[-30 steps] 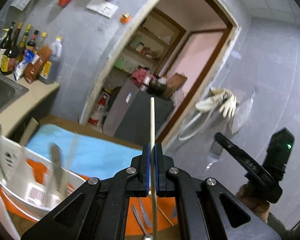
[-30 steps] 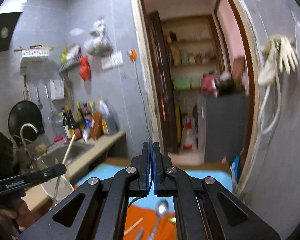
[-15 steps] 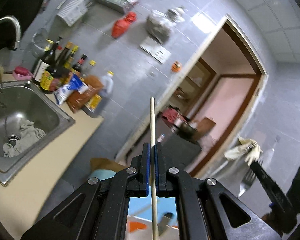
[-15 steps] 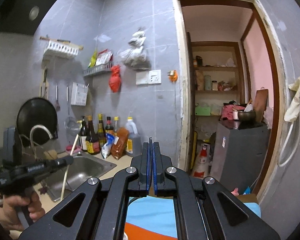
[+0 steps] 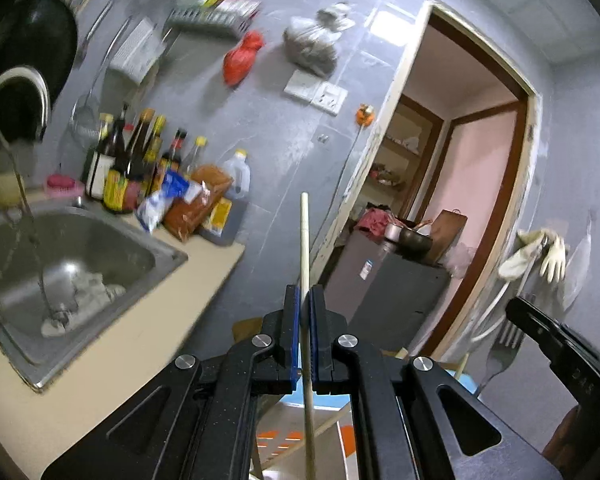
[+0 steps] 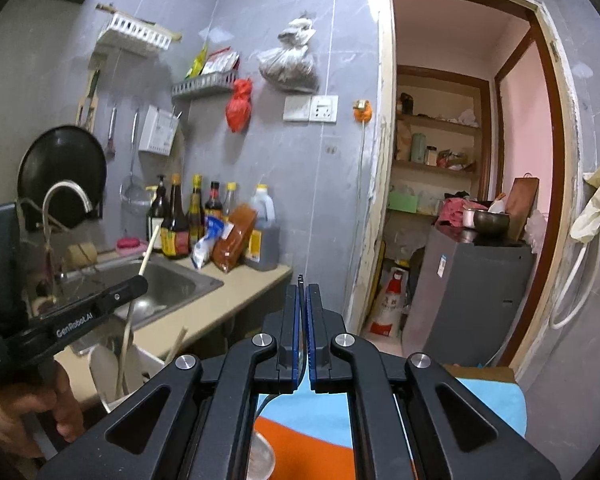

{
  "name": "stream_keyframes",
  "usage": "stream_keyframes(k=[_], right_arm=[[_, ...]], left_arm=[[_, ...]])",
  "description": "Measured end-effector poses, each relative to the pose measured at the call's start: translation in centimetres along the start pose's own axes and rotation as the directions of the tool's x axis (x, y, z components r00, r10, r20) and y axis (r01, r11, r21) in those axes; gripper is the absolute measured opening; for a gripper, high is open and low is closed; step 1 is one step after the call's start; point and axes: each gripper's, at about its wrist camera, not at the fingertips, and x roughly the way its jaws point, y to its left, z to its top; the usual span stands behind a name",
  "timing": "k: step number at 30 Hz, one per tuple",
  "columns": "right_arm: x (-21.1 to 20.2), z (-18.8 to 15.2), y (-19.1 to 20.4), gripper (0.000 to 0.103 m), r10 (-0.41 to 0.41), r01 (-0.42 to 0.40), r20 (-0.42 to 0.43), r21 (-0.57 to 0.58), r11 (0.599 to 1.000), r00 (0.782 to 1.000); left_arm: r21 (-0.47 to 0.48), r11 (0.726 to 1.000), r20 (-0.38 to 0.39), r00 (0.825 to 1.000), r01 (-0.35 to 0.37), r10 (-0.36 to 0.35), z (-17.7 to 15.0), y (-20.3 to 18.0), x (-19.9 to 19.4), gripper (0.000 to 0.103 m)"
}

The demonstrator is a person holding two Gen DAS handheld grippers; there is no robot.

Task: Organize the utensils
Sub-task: 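Carry the fork in the right tool while the left carries the chopstick to the caddy, then open the right tool to drop the fork into the caddy while the left drops the chopstick, then move both tools back over the remaining utensils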

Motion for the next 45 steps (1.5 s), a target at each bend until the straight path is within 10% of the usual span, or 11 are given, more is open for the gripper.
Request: stream_keyframes(k=[13,18,26,31,45], right_arm=[[0.1,-1.0,0.1,0.015,0.105,-0.099,-0.069,0.079,0.992,0.992],[-0.8,-0.6,-1.7,0.024,0.151,-0.139,-0.05,0.184,0.973,0.987],[-4.7,0.7,-6.6,0.084,0.08,-0.083,0.021,0.281,0.956,0.997],[-7.3,0.6,-9.6,0.103,0.032,-0.043,0.041,0.29,0.956,0.999],[-12.6,-3.0,-17.5,0.103,-0.066,0.066,-0.01,0.273,0.96,0.998]], left_arm=[[0.036,0.999,-0.1,0.994,0.039,-0.035,-0.8,-1.0,-1.4,0.006],[0.015,0.999,-0.096,0.995,0.036,-0.034,0.2,-1.8,-2.9,0.042],[0.048,0.998,-0.058,0.998,-0.034,0.037,1.4,-5.8,-4.5,0.096],[0.128,0.988,-0.004,0.996,-0.085,0.087,0.8,-9.8,-5.5,0.101],[0.28,0.96,-0.084,0.996,-0.016,0.041,-5.8,-19.7,-6.2,0.101]])
